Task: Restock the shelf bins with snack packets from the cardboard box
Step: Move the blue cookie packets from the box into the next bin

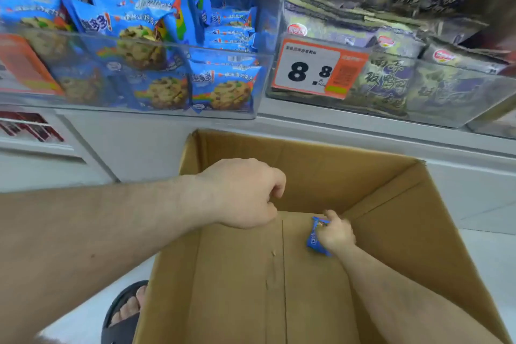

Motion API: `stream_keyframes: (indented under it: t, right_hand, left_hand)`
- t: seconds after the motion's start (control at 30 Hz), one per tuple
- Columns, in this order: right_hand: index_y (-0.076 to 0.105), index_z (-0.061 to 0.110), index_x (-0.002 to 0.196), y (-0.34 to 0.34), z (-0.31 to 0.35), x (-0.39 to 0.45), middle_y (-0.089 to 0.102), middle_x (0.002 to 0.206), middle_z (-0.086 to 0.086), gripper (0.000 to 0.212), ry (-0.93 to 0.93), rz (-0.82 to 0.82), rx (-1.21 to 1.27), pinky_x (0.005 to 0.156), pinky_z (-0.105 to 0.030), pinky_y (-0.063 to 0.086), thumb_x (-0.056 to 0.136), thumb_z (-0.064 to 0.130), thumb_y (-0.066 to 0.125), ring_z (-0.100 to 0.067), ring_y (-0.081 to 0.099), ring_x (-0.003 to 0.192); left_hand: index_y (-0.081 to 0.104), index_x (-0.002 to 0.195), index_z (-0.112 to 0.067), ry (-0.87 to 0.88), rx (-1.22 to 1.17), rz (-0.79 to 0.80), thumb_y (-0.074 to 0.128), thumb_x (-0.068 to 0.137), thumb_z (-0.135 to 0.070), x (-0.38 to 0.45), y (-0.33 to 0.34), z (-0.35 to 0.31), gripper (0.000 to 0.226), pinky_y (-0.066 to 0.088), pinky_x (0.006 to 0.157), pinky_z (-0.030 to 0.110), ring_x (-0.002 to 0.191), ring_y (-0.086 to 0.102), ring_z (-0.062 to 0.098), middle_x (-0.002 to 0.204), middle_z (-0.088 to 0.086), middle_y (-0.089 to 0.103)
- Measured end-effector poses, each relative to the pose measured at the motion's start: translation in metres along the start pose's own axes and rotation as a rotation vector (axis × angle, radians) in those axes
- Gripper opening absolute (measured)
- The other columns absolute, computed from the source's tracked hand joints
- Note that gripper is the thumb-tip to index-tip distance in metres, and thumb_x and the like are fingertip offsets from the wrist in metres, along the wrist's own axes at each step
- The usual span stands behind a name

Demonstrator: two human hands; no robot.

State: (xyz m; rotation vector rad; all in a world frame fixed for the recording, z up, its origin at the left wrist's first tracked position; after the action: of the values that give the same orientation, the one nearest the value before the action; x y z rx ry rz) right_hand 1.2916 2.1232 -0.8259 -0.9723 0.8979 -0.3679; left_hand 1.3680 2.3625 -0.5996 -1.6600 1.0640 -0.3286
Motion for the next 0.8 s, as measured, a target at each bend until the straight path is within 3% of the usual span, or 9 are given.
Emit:
stream_keyframes:
  t: [0.1, 0.17, 0.27, 0.33, 0.47, 0.53, 0.67, 0.8]
  right_hand:
    - [0.024, 0.053, 0.144, 0.046, -0.018, 0.023, -0.009, 0.154, -0.007, 0.072, -0.042, 0.136, -0.293, 0.099, -0.036, 0.042, 0.083, 0.047, 0.061, -0.032, 0.044, 0.125]
    - [0.031, 0.049, 0.142, 0.065, -0.023, 0.030, -0.018, 0.155, -0.008, 0.064, -0.062, 0.174, -0.296, 0.106, -0.032, 0.038, 0.084, 0.053, 0.058, -0.030, 0.040, 0.132]
    - [0.047, 0.037, 0.135, 0.071, -0.021, 0.028, 0.007, 0.151, -0.012, 0.052, -0.079, 0.111, -0.267, 0.099, -0.027, 0.042, 0.085, 0.044, 0.057, -0.030, 0.056, 0.112]
    - [0.050, 0.032, 0.131, 0.066, -0.014, 0.017, 0.021, 0.145, -0.010, 0.051, -0.051, 0.104, -0.138, 0.087, -0.024, 0.045, 0.082, 0.033, 0.063, -0.027, 0.057, 0.098]
    - [0.052, 0.031, 0.126, 0.042, 0.027, -0.023, 0.043, 0.121, -0.001, 0.055, -0.115, 0.144, 0.298, 0.069, -0.025, 0.048, 0.076, 0.009, 0.059, -0.020, 0.058, 0.091]
    - [0.057, 0.024, 0.124, 0.022, 0.050, -0.053, 0.056, 0.106, 0.000, 0.054, -0.131, 0.156, 0.561, 0.068, -0.029, 0.052, 0.074, 0.002, 0.059, -0.021, 0.061, 0.079]
    - [0.058, 0.008, 0.118, -0.015, 0.102, -0.133, 0.059, 0.092, -0.014, 0.059, -0.090, 0.442, 1.195, 0.075, -0.040, 0.055, 0.059, -0.001, 0.056, -0.027, 0.062, 0.072]
    - [0.055, -0.002, 0.122, -0.061, 0.151, -0.204, 0.062, 0.094, -0.017, 0.071, -0.312, 0.624, 1.368, 0.071, -0.035, 0.054, 0.052, 0.005, 0.048, -0.027, 0.060, 0.082]
  left_hand:
    - [0.055, 0.106, -0.034, -0.026, 0.014, 0.090, 0.048, 0.088, -0.030, 0.004, 0.016, 0.014, 0.020, 0.051, 0.085, 0.035, 0.095, 0.055, 0.011, 0.101, -0.015, 0.058]
    - [0.057, 0.105, -0.034, -0.054, 0.005, 0.128, 0.048, 0.087, -0.029, 0.005, 0.021, 0.021, 0.021, 0.051, 0.085, 0.035, 0.095, 0.056, 0.010, 0.101, -0.015, 0.058]
    - [0.057, 0.105, -0.035, -0.082, -0.011, 0.146, 0.048, 0.088, -0.029, 0.006, 0.022, 0.027, 0.020, 0.052, 0.085, 0.036, 0.095, 0.056, 0.010, 0.100, -0.015, 0.060]
    - [0.056, 0.103, -0.037, -0.087, -0.006, 0.141, 0.049, 0.088, -0.029, 0.006, 0.021, 0.028, 0.018, 0.052, 0.084, 0.036, 0.094, 0.057, 0.011, 0.100, -0.015, 0.061]
    - [0.055, 0.102, -0.037, -0.099, 0.003, 0.169, 0.050, 0.085, -0.031, 0.001, 0.023, 0.027, 0.019, 0.052, 0.085, 0.037, 0.096, 0.058, 0.013, 0.103, -0.014, 0.060]
    - [0.055, 0.111, -0.035, -0.113, 0.013, 0.189, 0.052, 0.085, -0.032, -0.003, 0.024, 0.026, 0.026, 0.051, 0.088, 0.037, 0.100, 0.057, 0.015, 0.109, -0.011, 0.060]
    - [0.044, 0.134, -0.026, -0.141, -0.054, 0.132, 0.061, 0.082, -0.041, -0.011, 0.017, 0.021, 0.056, 0.049, 0.093, 0.036, 0.107, 0.055, 0.018, 0.124, -0.002, 0.052]
    - [0.031, 0.143, -0.023, -0.186, -0.286, 0.052, 0.072, 0.071, -0.051, -0.024, 0.000, 0.012, 0.087, 0.048, 0.093, 0.030, 0.109, 0.056, 0.016, 0.129, -0.002, 0.051]
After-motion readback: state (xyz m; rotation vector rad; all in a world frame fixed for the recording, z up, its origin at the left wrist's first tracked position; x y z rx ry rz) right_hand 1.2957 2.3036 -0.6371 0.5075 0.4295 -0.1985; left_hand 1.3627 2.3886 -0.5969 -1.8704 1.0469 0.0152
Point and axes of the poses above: each hand's wrist, its own x-axis towards the middle knuckle, its own y-axis out of the palm, z = x × y, the point moved 7 cm from there along x, towards the middle knuckle
